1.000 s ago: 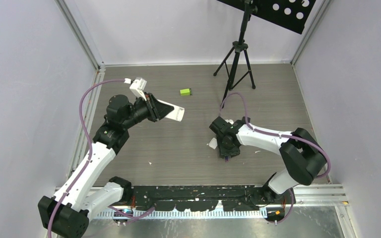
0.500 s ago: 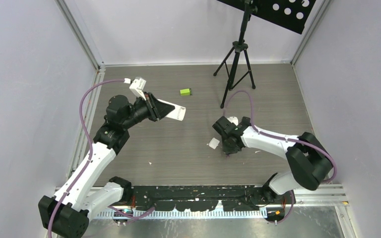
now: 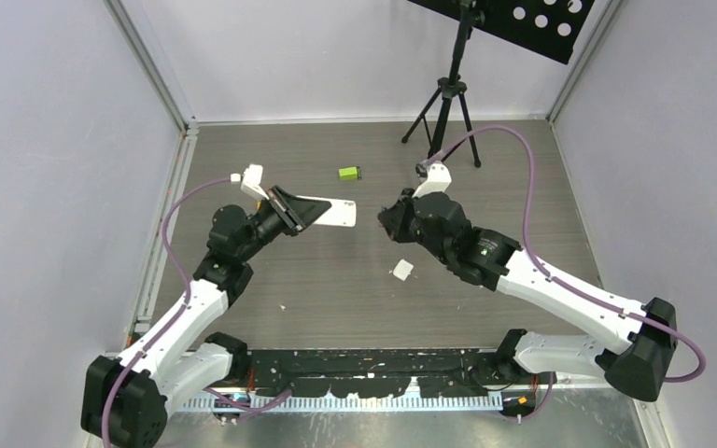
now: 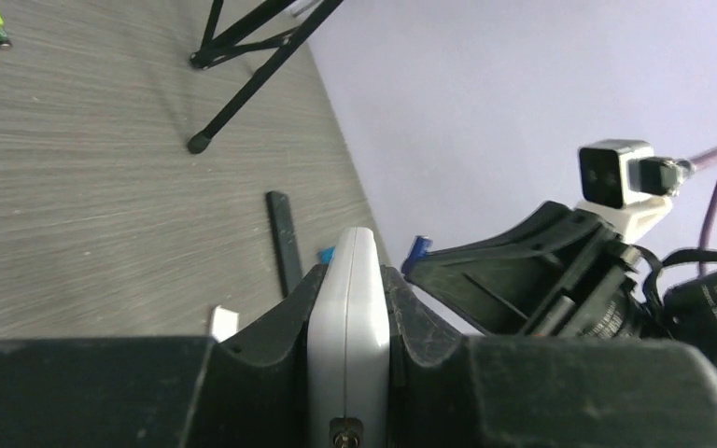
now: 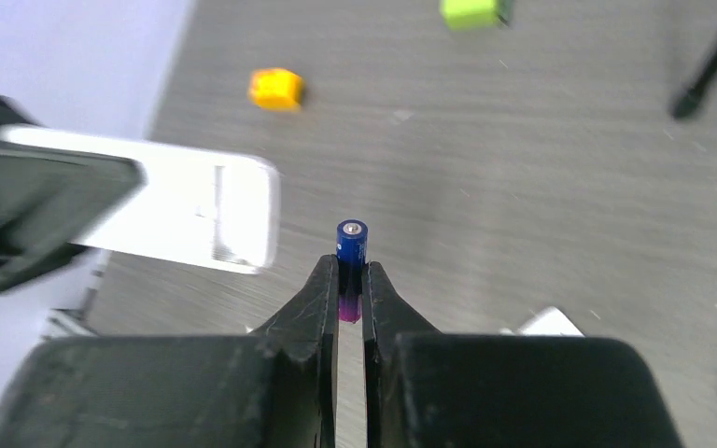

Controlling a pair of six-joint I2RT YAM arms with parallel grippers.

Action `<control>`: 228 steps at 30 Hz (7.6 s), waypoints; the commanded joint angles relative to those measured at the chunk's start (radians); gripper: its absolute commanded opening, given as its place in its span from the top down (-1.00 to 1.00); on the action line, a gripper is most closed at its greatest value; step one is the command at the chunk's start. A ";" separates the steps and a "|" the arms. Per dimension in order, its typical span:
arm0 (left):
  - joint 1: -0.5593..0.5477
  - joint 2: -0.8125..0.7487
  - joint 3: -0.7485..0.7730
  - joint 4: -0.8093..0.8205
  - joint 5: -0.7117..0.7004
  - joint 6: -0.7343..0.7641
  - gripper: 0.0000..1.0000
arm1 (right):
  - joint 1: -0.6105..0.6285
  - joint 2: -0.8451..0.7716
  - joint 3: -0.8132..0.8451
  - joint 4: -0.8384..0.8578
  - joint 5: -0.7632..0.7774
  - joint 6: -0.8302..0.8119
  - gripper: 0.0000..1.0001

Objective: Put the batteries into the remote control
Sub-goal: Pick up the battery from the center of the board, then load the battery into the remote control.

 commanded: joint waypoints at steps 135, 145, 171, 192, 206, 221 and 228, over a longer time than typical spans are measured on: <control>0.002 0.332 -0.124 0.922 -0.109 -0.906 1.00 | 0.111 0.274 0.278 0.270 0.249 -0.197 0.45; 0.002 0.342 -0.123 0.926 -0.094 -0.837 1.00 | 0.111 0.277 0.346 0.152 0.216 -0.184 0.38; 0.002 0.359 -0.124 0.978 -0.082 -0.839 1.00 | 0.110 0.350 0.461 0.007 0.234 -0.165 0.62; 0.002 0.413 -0.111 1.020 -0.110 -0.781 1.00 | 0.093 0.148 0.410 -0.046 0.089 0.091 0.43; 0.002 0.375 -0.111 1.027 -0.113 -0.670 1.00 | 0.091 0.103 0.222 0.172 0.008 0.648 -0.58; 0.002 0.319 -0.139 1.008 -0.110 -0.634 1.00 | 0.078 0.199 0.175 0.400 0.115 0.850 -0.62; 0.002 0.322 -0.146 1.008 -0.100 -0.616 1.00 | 0.066 0.196 0.166 0.408 0.134 0.876 -0.53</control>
